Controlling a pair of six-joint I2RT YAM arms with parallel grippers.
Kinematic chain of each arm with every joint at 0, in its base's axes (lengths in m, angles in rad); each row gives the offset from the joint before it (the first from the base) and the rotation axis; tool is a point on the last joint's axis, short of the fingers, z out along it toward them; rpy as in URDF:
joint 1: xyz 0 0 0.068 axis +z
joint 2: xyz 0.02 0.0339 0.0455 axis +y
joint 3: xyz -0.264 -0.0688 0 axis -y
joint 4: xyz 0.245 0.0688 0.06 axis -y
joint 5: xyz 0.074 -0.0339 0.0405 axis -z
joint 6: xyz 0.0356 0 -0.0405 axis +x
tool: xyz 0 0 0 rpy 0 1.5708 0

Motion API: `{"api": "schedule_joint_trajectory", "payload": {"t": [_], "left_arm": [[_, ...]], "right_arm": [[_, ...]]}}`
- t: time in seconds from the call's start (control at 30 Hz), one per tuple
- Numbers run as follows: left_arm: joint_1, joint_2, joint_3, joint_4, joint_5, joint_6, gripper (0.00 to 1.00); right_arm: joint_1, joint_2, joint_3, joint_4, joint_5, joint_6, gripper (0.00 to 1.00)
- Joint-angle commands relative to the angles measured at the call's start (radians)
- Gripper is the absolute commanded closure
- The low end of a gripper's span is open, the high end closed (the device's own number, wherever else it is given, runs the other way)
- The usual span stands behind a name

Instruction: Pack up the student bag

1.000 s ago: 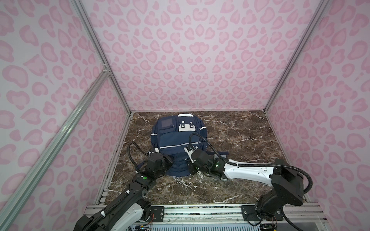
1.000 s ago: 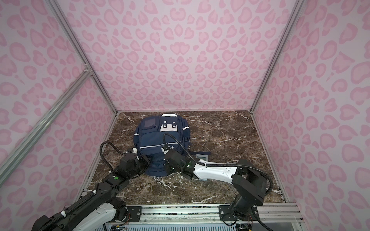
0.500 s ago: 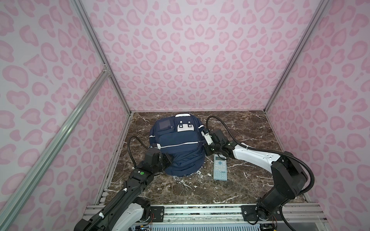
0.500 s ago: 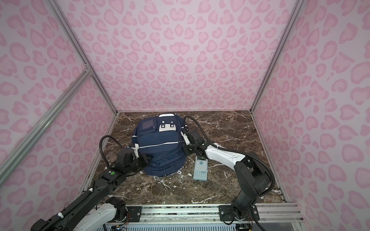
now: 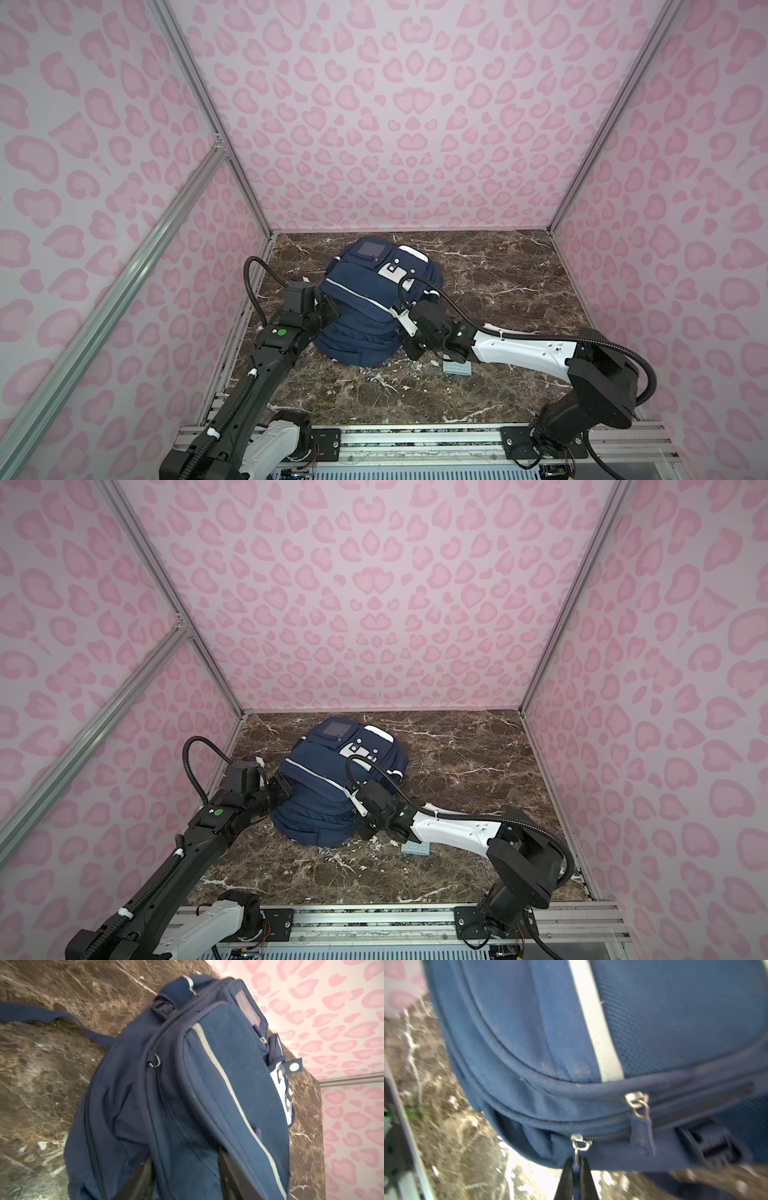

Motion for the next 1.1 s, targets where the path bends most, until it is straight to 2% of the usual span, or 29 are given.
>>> {"api": "schedule_joint_trajectory", "payload": {"t": [0.0, 0.07, 0.13, 0.23, 0.3, 0.43, 0.53, 0.67, 0.8, 0.83, 0.9, 0.93, 1.07], "left_arm": [[-0.106, -0.08, -0.009, -0.037, -0.194, -0.036, 0.43], [-0.203, -0.162, -0.038, -0.05, -0.219, -0.092, 0.4], [-0.251, -0.216, -0.087, -0.019, -0.161, -0.167, 0.37], [-0.262, -0.276, -0.28, 0.218, 0.013, -0.362, 0.35], [-0.272, -0.269, -0.401, 0.389, 0.062, -0.493, 0.36], [-0.318, -0.272, -0.467, 0.538, -0.021, -0.518, 0.41], [-0.389, -0.32, -0.47, 0.533, -0.188, -0.479, 0.41], [-0.401, -0.3, -0.487, 0.528, -0.228, -0.489, 0.41], [-0.397, -0.202, -0.454, 0.507, -0.192, -0.472, 0.51], [-0.397, -0.179, -0.438, 0.501, -0.185, -0.458, 0.58], [-0.386, -0.134, -0.407, 0.479, -0.15, -0.432, 0.92], [-0.375, -0.114, -0.395, 0.476, -0.117, -0.42, 0.97], [-0.343, -0.11, -0.388, 0.413, -0.081, -0.396, 0.97]], "right_arm": [[0.015, 0.032, 0.018, 0.135, 0.035, 0.097, 1.0], [0.02, 0.037, 0.012, 0.158, 0.064, 0.099, 1.0], [0.018, 0.045, 0.012, 0.173, 0.053, 0.096, 1.0], [0.02, 0.057, 0.017, 0.182, 0.031, 0.094, 1.0], [0.026, 0.054, 0.011, 0.198, 0.029, 0.095, 1.0], [0.049, 0.055, 0.005, 0.195, 0.049, 0.085, 1.0], [0.065, 0.063, 0.002, 0.187, 0.058, 0.073, 1.0], [0.069, 0.069, -0.012, 0.205, 0.047, 0.085, 1.0], [0.069, 0.063, -0.013, 0.208, 0.036, 0.077, 1.0], [0.069, 0.058, -0.013, 0.199, 0.043, 0.071, 1.0], [0.063, 0.045, -0.018, 0.18, 0.061, 0.06, 1.0], [0.056, 0.037, -0.024, 0.168, 0.071, 0.055, 1.0], [-0.019, -0.014, -0.085, 0.148, 0.088, 0.05, 1.0]]}}
